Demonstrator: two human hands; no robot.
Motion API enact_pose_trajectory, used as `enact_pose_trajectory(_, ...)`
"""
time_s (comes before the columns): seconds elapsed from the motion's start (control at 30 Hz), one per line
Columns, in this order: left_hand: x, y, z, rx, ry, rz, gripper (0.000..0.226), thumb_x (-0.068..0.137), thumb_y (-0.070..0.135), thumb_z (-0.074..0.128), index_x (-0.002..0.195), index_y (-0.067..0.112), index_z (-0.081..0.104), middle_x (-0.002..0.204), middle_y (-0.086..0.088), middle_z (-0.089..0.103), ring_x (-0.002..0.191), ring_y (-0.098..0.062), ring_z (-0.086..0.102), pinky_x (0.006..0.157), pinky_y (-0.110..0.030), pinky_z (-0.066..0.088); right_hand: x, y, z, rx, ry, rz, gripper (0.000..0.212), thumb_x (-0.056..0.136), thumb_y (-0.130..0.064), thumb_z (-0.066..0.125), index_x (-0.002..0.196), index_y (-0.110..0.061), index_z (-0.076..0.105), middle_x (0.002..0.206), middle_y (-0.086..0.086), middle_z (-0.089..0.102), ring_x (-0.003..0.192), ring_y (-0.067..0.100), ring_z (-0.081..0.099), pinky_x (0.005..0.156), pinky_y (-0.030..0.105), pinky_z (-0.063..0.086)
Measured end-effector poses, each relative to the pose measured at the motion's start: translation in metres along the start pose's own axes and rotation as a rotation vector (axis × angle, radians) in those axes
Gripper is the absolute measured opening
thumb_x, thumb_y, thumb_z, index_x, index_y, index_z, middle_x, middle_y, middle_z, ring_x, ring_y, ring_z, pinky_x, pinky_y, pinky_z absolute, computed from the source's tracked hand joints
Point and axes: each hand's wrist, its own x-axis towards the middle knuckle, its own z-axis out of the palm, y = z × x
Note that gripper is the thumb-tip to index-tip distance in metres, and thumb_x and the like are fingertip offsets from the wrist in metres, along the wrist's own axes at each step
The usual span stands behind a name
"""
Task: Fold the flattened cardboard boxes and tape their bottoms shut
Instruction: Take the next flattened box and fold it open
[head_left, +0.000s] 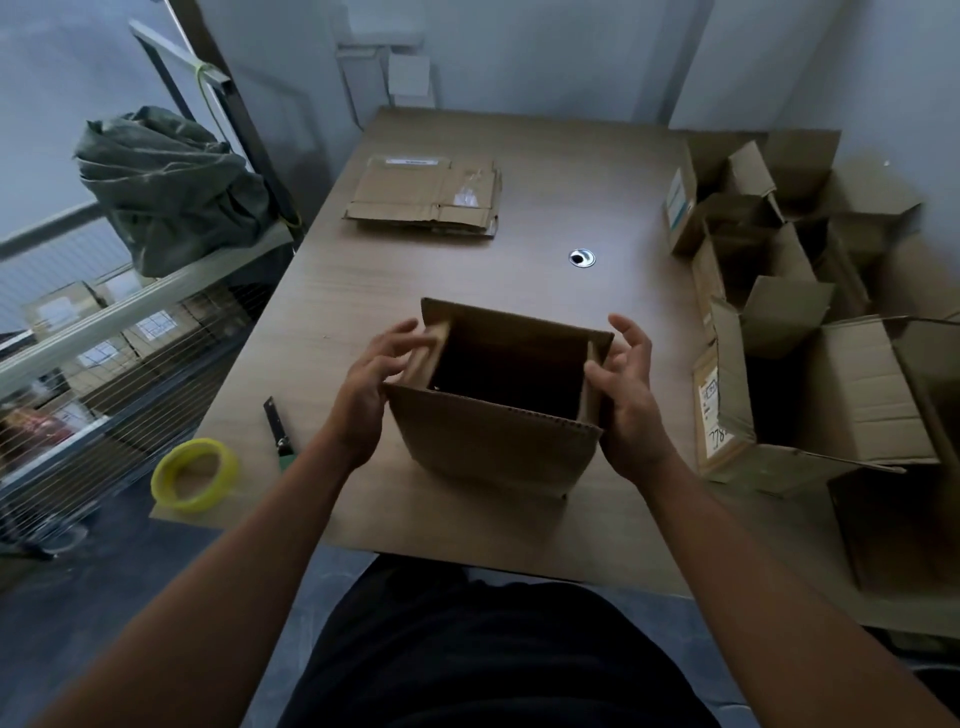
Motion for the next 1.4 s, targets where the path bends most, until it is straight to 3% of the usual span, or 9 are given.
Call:
enact_pose_trajectory(0.17, -0.010, -0.007, 0.012, -0.024, -0.078, 0.038, 0.110, 0.081, 0.091, 0.035, 0.125, -0.005, 0.063, 0.142, 0.018, 0.056, 0.127, -0.007, 0.058, 0.094, -0.030, 0.055, 0.005, 0.017, -0.004, -0.103, -0.025, -0.053, 0.054, 0.097, 0.008, 0.053, 0.131, -0.034, 0.051, 0.130, 0.016, 0.052, 0.114, 0.032, 0.057, 0.093, 0.043, 0.055)
enact_pose_trajectory(0.27, -0.011, -0.015, 0.008, 0.006, -0.088, 0.059, 0.115, 0.074, 0.097, 0.030, 0.122, -0.001, 0.069, 0.157, 0.012, 0.038, 0.141, -0.017, 0.045, 0.107, -0.045, 0.048, 0.012, 0.021, -0.003, -0.034, 0.051, -0.035, 0.035, 0.096, 0.009, 0.051, 0.112, -0.020, 0.060, 0.118, 0.008, 0.061, 0.102, 0.026, 0.060, 0.088, 0.048, 0.054)
enact_pose_trajectory(0.47, -0.007, -0.022, -0.002, 0.030, -0.106, 0.028, 0.092, 0.072, 0.076, 0.069, 0.144, 0.027, 0.040, 0.158, -0.002, 0.038, 0.143, -0.025, 0.043, 0.106, -0.040, 0.049, 0.028, 0.029, -0.006, 0.127, 0.097, 0.107, 0.028, 0.099, 0.000, 0.035, 0.103, -0.006, 0.062, 0.091, 0.007, 0.068, 0.080, 0.025, 0.065, 0.063, 0.033, 0.056)
enact_pose_trajectory(0.57, -0.001, -0.021, 0.005, 0.038, -0.023, 0.019, 0.070, 0.083, 0.054, 0.074, 0.137, 0.041, 0.032, 0.151, -0.003, 0.044, 0.133, -0.024, 0.052, 0.097, -0.035, 0.055, 0.024, 0.044, -0.011, 0.230, 0.056, 0.111, 0.033, 0.098, -0.017, 0.034, 0.111, 0.000, 0.059, 0.096, 0.012, 0.064, 0.087, 0.026, 0.062, 0.070, 0.034, 0.054)
enact_pose_trajectory(0.73, 0.007, -0.020, 0.020, 0.361, 0.105, 0.089, 0.032, 0.093, 0.034, 0.057, 0.124, 0.031, 0.064, 0.138, 0.008, 0.047, 0.130, -0.005, 0.045, 0.112, -0.035, 0.039, 0.019, 0.063, -0.014, 0.059, 0.004, 0.022, 0.045, 0.093, -0.049, 0.058, 0.110, -0.008, 0.058, 0.119, 0.010, 0.058, 0.116, 0.030, 0.054, 0.099, 0.045, 0.044)
enact_pose_trajectory(0.9, 0.002, -0.017, 0.026, 0.421, 0.162, 0.024, 0.017, 0.095, 0.024, 0.063, 0.110, 0.025, 0.069, 0.134, 0.007, 0.048, 0.127, -0.005, 0.046, 0.116, -0.039, 0.036, 0.017, 0.060, -0.025, -0.241, -0.037, 0.016, 0.026, 0.089, -0.024, 0.053, 0.110, -0.015, 0.064, 0.131, -0.002, 0.059, 0.124, 0.011, 0.055, 0.099, 0.030, 0.045)
enact_pose_trajectory(1.17, -0.035, -0.021, 0.026, 0.002, -0.084, -0.327, 0.083, 0.083, 0.033, 0.066, 0.150, 0.055, 0.022, 0.152, 0.011, 0.033, 0.127, -0.008, 0.050, 0.101, -0.028, 0.046, -0.015, 0.046, -0.032, -0.585, -0.161, 0.072, 0.032, 0.091, -0.018, 0.047, 0.121, -0.023, 0.056, 0.143, -0.004, 0.044, 0.143, 0.004, 0.033, 0.111, 0.007, 0.024)
enact_pose_trajectory(1.3, -0.036, -0.035, 0.037, 0.141, -0.049, -0.249, 0.072, 0.087, 0.041, 0.061, 0.147, 0.057, 0.024, 0.158, 0.011, 0.032, 0.141, -0.013, 0.039, 0.119, -0.038, 0.034, -0.024, 0.053, -0.016, -0.806, 0.002, -0.051, 0.032, 0.093, -0.011, 0.041, 0.121, -0.016, 0.056, 0.147, 0.006, 0.042, 0.149, 0.017, 0.026, 0.124, 0.030, 0.021)
enact_pose_trajectory(1.4, -0.033, -0.049, 0.028, 0.128, -0.131, -0.308, 0.063, 0.096, 0.039, 0.055, 0.146, 0.058, 0.022, 0.162, 0.008, 0.029, 0.147, -0.014, 0.033, 0.123, -0.045, 0.028, -0.024, 0.054, -0.008, -1.113, 0.062, -0.176, 0.033, 0.101, -0.029, 0.046, 0.125, -0.013, 0.062, 0.152, 0.010, 0.045, 0.152, 0.031, 0.023, 0.123, 0.043, 0.021)
